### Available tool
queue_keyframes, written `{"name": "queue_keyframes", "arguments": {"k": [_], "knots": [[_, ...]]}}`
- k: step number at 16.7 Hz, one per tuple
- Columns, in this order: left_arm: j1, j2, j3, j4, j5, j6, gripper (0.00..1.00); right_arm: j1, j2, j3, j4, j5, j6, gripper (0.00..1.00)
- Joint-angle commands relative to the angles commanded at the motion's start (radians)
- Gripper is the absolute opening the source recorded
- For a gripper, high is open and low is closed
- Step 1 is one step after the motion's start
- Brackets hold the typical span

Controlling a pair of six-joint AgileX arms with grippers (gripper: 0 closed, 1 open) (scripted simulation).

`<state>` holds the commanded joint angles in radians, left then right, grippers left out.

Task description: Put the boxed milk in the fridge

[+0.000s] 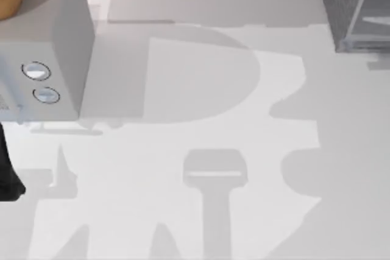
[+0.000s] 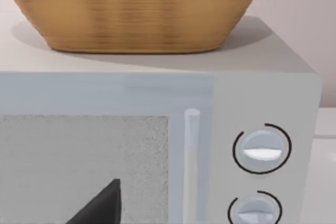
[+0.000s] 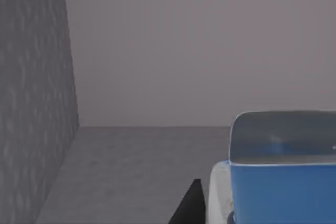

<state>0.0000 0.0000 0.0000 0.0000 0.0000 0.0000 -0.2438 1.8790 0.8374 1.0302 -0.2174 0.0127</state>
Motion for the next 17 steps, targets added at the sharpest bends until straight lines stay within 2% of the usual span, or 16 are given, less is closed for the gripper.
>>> {"name": "queue_keyframes", "arguments": {"k": [4,7,13,17], "knots": [[0.0,0.0,0.0,0.0,0.0,0.0,1.0,-0.028,0.232,0.107,0.13,-0.029,0.002,0.0],[0.0,0.0,0.0,0.0,0.0,0.0,1.0,-0.035,0.295,0.139,0.169,-0.038,0.002,0.0],[0.0,0.0,0.0,0.0,0.0,0.0,1.0,-0.03,0.296,0.136,0.165,-0.037,0.004,0.0],[0.0,0.0,0.0,0.0,0.0,0.0,1.0,-0.02,0.366,0.246,0.095,-0.028,0.005,0.0]]}}
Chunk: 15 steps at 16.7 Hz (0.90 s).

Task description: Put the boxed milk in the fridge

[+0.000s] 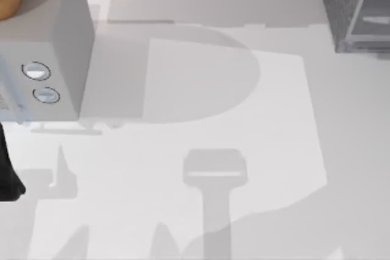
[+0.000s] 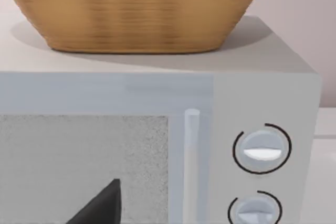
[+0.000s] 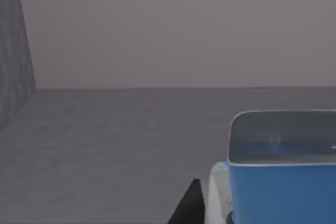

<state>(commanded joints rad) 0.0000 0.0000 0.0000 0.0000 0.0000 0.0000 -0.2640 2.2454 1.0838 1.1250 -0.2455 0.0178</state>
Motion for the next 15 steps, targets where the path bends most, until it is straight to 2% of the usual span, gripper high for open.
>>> {"name": "queue_keyframes", "arguments": {"k": [8,15], "knots": [[0.0,0.0,0.0,0.0,0.0,0.0,1.0,0.038,0.173,0.461,-0.254,0.043,-0.003,0.0],[0.0,0.0,0.0,0.0,0.0,0.0,1.0,0.047,0.192,0.523,-0.3,0.05,-0.004,0.0]]}}
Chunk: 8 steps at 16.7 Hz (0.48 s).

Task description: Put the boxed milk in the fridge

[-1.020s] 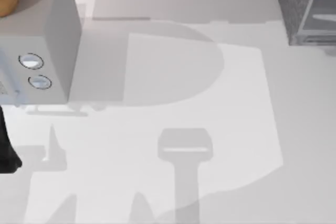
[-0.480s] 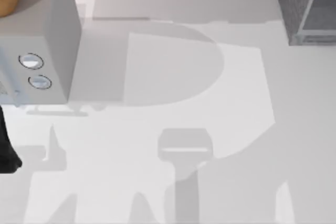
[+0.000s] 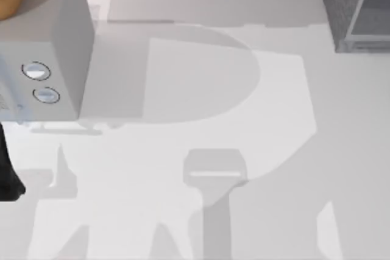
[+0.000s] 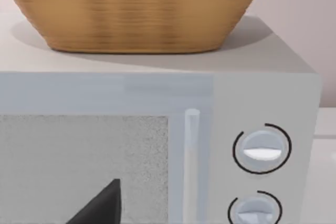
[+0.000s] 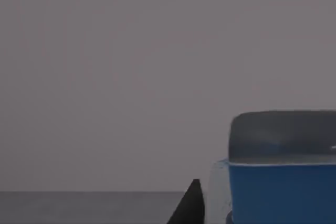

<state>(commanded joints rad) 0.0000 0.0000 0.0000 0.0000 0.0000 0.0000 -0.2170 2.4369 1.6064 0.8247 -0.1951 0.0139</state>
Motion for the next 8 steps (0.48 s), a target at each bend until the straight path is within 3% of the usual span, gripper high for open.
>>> {"name": "queue_keyframes", "arguments": {"k": [8], "knots": [[0.0,0.0,0.0,0.0,0.0,0.0,1.0,0.0,0.0,0.0,0.0,0.0,0.0,0.6]]}}
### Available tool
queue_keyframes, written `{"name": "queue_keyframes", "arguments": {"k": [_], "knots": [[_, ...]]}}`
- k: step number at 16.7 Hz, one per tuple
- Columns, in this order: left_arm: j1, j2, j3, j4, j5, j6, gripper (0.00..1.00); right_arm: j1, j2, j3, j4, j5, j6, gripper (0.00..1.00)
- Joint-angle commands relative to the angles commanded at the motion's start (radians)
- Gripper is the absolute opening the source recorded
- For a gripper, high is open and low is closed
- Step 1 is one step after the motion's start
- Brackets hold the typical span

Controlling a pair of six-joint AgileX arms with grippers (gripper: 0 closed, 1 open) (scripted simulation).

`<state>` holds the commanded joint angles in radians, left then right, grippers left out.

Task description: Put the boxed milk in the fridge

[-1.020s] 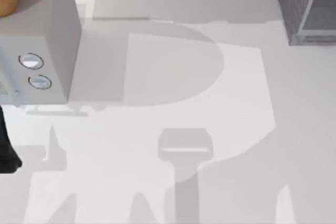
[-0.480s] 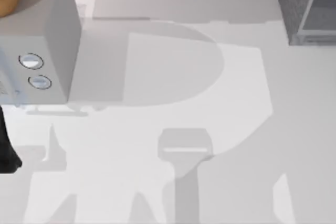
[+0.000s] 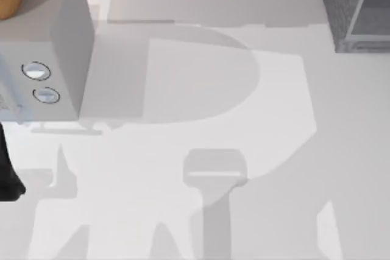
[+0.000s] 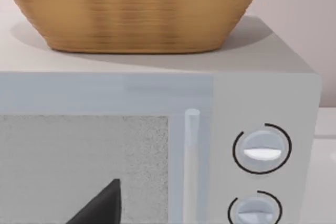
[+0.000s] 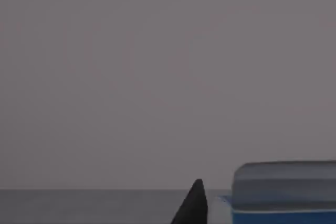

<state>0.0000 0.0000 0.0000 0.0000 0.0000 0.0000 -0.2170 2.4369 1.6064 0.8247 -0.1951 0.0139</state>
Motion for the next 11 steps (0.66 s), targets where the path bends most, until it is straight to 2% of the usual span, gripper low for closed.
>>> {"name": "queue_keyframes", "arguments": {"k": [5,11], "knots": [[0.0,0.0,0.0,0.0,0.0,0.0,1.0,0.0,0.0,0.0,0.0,0.0,0.0,0.98],[0.0,0.0,0.0,0.0,0.0,0.0,1.0,0.0,0.0,0.0,0.0,0.0,0.0,1.0]]}}
